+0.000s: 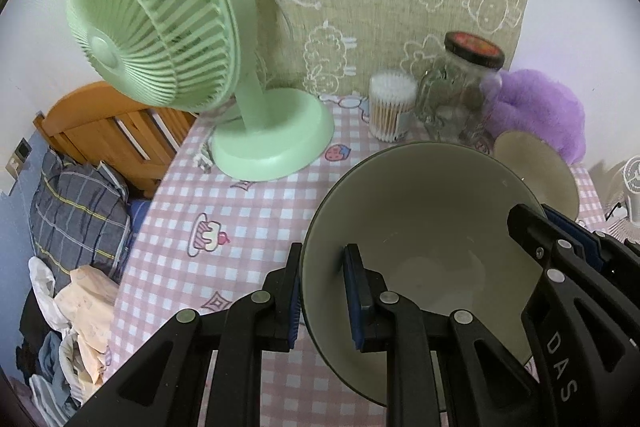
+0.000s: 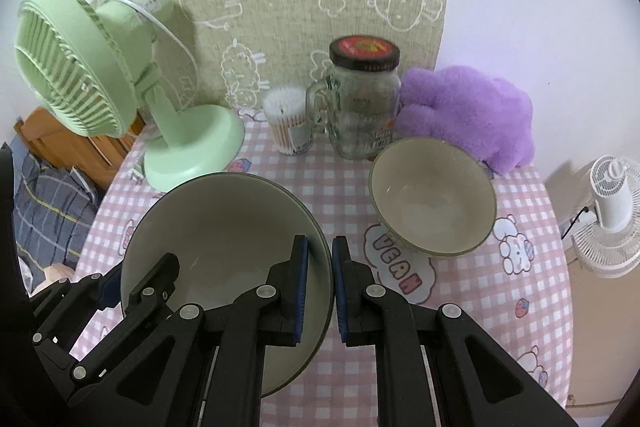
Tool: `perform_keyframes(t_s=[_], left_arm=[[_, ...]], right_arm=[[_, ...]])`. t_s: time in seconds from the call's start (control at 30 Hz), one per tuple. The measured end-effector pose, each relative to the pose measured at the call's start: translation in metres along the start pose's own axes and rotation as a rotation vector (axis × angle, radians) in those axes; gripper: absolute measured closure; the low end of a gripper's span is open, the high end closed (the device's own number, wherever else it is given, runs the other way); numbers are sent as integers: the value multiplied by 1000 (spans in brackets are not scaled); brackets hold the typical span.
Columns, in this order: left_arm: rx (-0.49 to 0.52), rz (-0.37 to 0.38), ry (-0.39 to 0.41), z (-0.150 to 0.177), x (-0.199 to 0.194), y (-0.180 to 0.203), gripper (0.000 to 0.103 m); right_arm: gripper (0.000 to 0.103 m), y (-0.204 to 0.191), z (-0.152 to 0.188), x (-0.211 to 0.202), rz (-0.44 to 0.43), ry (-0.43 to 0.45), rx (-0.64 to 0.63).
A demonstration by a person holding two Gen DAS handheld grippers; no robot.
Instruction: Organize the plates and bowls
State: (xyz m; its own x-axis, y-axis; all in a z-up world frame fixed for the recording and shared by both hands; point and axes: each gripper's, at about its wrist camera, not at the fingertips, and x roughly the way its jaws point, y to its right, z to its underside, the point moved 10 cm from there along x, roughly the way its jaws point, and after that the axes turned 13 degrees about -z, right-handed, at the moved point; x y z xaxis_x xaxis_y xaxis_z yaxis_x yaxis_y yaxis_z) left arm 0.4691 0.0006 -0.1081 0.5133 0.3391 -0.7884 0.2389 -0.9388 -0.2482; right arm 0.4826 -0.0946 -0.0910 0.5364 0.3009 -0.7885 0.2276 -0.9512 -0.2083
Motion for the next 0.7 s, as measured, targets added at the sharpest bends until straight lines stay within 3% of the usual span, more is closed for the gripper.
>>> perform_keyframes(t_s=[0.3, 0.7], left_arm=[[-5, 35, 43, 1, -38, -14, 86], [8, 72, 73, 28, -85, -34, 86]], right_arm=[[87, -14, -1, -43, 28, 53, -5], [87, -36, 28, -98, 68, 68, 7]])
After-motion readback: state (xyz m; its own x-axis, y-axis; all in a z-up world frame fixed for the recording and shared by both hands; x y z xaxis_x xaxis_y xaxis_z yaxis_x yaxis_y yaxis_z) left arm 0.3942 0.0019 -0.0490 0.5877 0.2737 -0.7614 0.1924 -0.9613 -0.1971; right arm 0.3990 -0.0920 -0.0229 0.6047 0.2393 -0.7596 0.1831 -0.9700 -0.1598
